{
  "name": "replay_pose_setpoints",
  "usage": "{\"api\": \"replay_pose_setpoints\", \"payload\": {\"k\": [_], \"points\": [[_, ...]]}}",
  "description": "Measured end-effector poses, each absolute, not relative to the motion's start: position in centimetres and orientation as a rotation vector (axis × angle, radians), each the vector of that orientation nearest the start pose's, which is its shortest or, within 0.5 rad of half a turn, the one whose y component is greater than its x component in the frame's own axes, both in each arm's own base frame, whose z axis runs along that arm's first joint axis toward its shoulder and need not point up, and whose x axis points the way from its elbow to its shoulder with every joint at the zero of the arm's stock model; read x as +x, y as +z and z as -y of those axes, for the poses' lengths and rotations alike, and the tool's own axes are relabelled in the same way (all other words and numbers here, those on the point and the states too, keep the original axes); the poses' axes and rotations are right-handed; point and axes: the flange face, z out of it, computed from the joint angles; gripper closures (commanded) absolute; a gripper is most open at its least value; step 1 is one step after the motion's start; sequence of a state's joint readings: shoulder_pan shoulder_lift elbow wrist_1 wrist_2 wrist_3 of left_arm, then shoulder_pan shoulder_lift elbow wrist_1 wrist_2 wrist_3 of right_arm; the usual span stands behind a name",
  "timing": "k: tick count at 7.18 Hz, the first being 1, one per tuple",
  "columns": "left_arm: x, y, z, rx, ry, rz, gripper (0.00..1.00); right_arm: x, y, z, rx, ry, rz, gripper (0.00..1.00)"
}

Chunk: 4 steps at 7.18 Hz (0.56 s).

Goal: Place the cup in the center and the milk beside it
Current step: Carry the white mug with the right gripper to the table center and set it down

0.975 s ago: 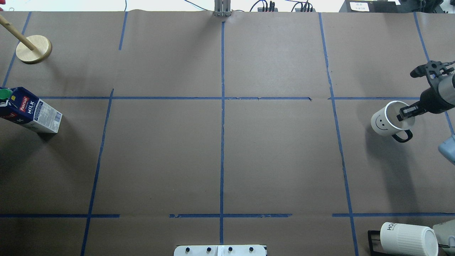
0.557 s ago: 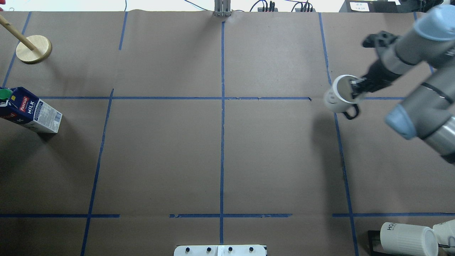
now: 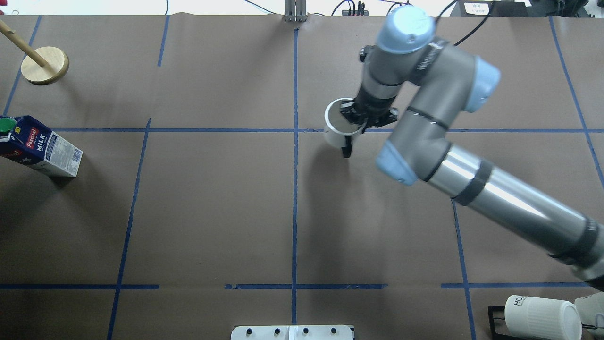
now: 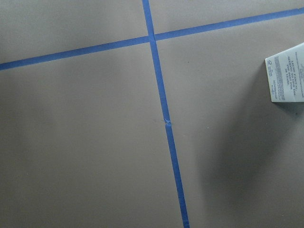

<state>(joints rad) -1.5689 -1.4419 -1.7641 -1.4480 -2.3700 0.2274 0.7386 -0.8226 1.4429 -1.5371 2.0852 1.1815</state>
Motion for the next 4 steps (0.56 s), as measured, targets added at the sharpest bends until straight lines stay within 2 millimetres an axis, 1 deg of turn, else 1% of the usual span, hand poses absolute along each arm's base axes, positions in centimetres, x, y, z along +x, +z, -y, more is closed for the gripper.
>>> {"api": "replay_pose_setpoints", "payload": {"k": [1,2,3,4], "points": [[-6.1,63.4,43.2,0.035,0.194,-0.801,0.0,-52.1,24.1,55.4,-0.091,0.203,0.787,1.0],[-6.1,63.4,43.2,0.035,0.195,-0.801,0.0,-54.1,23.5,54.6,-0.096,0.223,0.775,1.0],[-6.1,63.4,43.2,0.035,0.194,-0.802,0.0,-55.3,23.5,53.9,-0.091,0.231,0.762,0.97],[-6.0,63.4,43.2,0.035,0.194,-0.806,0.0,-56.0,23.6,53.5,-0.081,0.237,0.752,0.92]]}}
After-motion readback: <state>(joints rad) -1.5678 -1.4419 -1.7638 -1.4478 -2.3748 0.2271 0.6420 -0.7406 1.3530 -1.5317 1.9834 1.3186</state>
